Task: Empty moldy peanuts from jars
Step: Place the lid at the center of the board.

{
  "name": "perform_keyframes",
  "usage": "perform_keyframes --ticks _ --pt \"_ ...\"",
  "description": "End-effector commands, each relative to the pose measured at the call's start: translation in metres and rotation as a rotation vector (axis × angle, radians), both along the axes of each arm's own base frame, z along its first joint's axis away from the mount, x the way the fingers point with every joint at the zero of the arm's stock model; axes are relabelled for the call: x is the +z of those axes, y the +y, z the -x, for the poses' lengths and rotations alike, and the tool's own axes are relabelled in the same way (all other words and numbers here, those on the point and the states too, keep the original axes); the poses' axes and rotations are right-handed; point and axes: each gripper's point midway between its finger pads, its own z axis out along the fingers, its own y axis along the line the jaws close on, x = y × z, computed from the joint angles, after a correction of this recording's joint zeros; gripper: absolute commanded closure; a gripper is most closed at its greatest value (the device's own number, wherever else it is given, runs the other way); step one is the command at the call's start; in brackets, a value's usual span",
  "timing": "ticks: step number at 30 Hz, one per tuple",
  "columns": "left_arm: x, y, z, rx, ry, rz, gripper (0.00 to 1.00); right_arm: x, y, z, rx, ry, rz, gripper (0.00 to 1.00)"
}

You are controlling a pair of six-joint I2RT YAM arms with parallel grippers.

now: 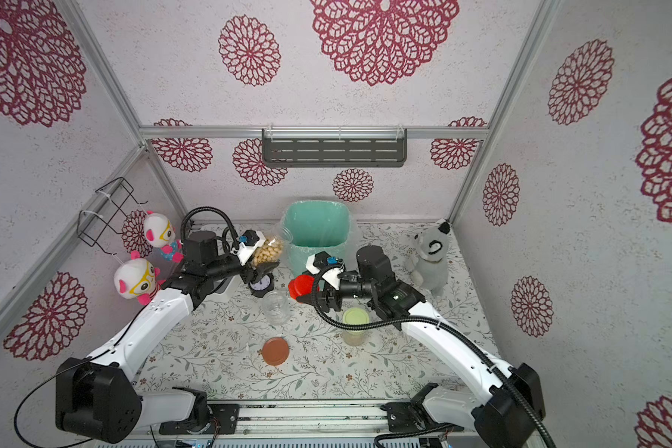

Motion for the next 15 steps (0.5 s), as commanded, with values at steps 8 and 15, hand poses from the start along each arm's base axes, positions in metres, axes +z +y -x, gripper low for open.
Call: perform_keyframes --ticks 8,15 --pt "0.016 0.011 -0.012 0.085 -0.068 0.018 1.00 -0.057 -0.002 0.027 -0.001 0.031 0.138 1.00" --pt "0.017 0.013 -0.014 0.100 -0.069 0.016 1.00 -0.102 0.000 0.041 -0.002 0.073 0.280 1.00"
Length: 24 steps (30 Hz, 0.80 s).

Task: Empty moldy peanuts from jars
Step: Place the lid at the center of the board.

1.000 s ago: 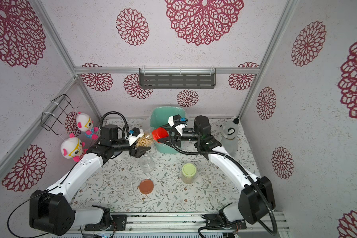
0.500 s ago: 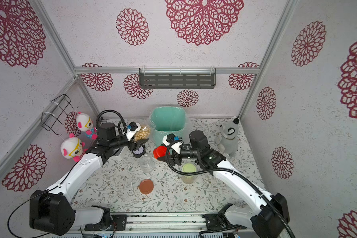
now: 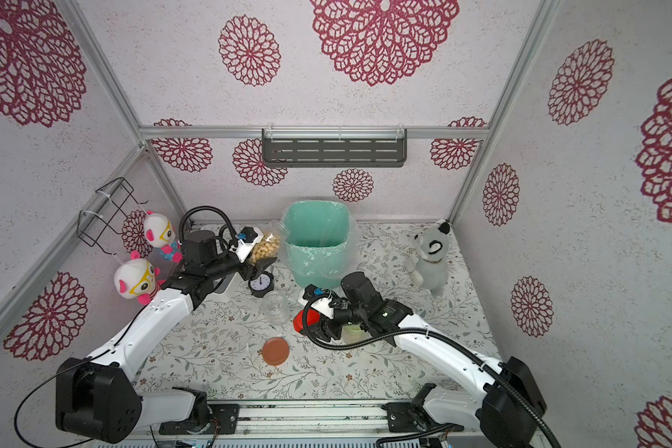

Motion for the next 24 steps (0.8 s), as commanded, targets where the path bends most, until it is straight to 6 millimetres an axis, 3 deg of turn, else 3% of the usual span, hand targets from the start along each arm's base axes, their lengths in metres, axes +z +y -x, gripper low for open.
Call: perform_keyframes --ticks 1,12,24 --pt "0.014 0.003 -0.001 0.018 -0.048 0.020 1.00 -0.013 -0.001 0.003 -0.011 -0.027 0.060 1.00" --pt "0.014 0.005 -0.003 0.032 -0.051 0.017 1.00 -0.076 0.006 0.021 -0.029 0.005 0.217 1.00" --pt "0.013 0.007 -0.004 0.046 -0.061 0.008 1.00 -0.129 0.011 0.010 -0.099 0.011 0.354 1.00"
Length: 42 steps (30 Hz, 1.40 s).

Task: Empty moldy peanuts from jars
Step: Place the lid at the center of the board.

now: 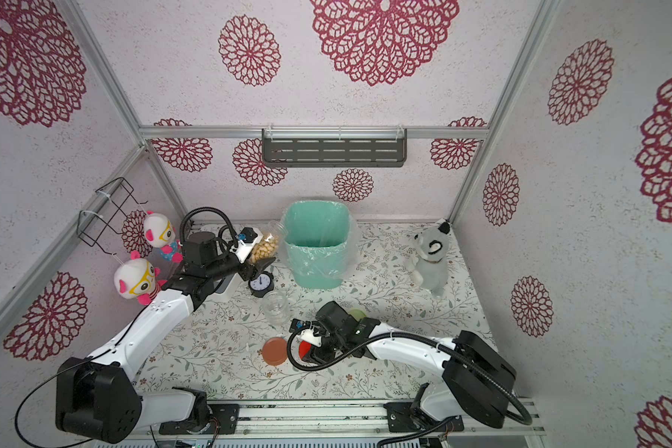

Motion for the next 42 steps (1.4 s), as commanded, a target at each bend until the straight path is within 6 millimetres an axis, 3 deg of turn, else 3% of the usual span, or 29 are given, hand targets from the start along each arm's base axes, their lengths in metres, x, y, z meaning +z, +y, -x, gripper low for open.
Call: perform_keyframes --ticks 1,7,16,23,35,42 --pt "0.020 0.002 0.000 0.006 -0.069 0.020 1.00 0.000 0.007 -0.012 -0.045 -0.032 -0.001 1.00" --pt "0.020 0.001 0.001 -0.005 -0.072 0.020 1.00 -0.011 0.014 -0.024 -0.105 -0.036 -0.010 0.99" --pt "0.017 0.001 0.002 -0.007 -0.069 0.017 1.00 -0.032 0.011 -0.027 -0.145 -0.009 0.043 0.88" --pt "0.018 0.001 0.002 -0.007 -0.070 0.015 1.00 -0.039 0.010 -0.027 -0.157 -0.003 0.053 0.66" --pt "0.014 0.002 0.001 -0.004 -0.064 0.004 1.00 -0.041 0.007 -0.028 -0.158 -0.014 0.054 0.40" --pt "0.013 0.001 0.001 -0.005 -0.060 0.004 1.00 -0.040 0.008 -0.027 -0.158 -0.009 0.043 0.32"
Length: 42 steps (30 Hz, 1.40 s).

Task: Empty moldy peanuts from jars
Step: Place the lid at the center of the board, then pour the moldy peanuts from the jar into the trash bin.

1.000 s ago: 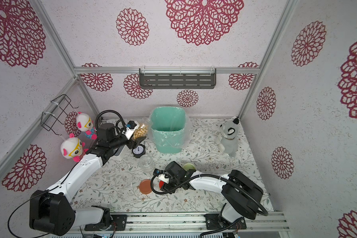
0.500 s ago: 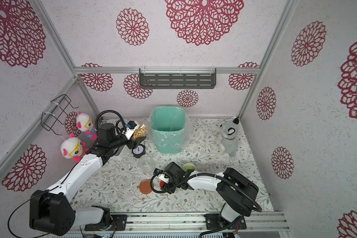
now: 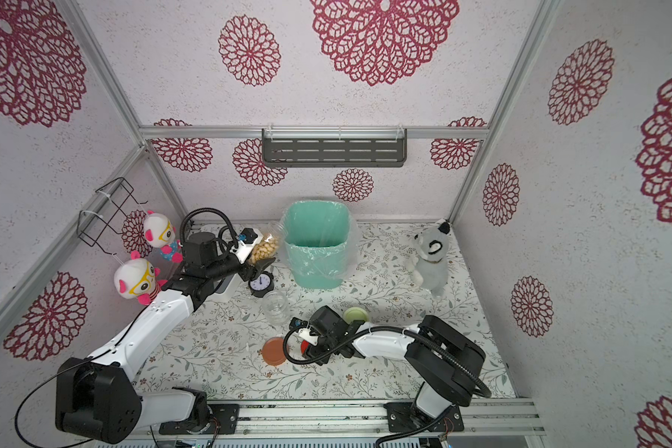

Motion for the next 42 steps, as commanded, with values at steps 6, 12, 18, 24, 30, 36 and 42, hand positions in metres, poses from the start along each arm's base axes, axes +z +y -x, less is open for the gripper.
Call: perform_keyframes --ticks 6,12,18,24,30,36,42 --pt "0.015 0.001 0.001 -0.004 -0.058 0.010 1.00 0.009 0.005 -0.001 -0.012 -0.008 -0.035 0.01" --pt "0.015 0.001 0.001 -0.002 -0.060 0.008 1.00 0.023 0.008 -0.004 -0.016 -0.030 -0.073 0.01" --pt "0.014 0.003 -0.002 0.009 -0.058 0.004 1.00 0.063 0.018 -0.012 -0.029 -0.098 -0.197 0.01" --pt "0.023 0.004 -0.001 0.004 -0.078 0.011 1.00 0.119 0.019 -0.035 -0.111 -0.204 -0.362 0.01" --pt "0.031 0.011 -0.003 0.022 -0.085 -0.001 1.00 0.172 0.008 -0.059 -0.219 -0.318 -0.516 0.01" --pt "0.040 0.015 0.001 0.015 -0.090 -0.055 1.00 0.210 -0.012 -0.089 -0.372 -0.372 -0.636 0.01" --pt "0.049 0.017 0.004 -0.021 -0.076 -0.161 1.00 0.247 -0.035 -0.111 -0.485 -0.387 -0.752 0.01"
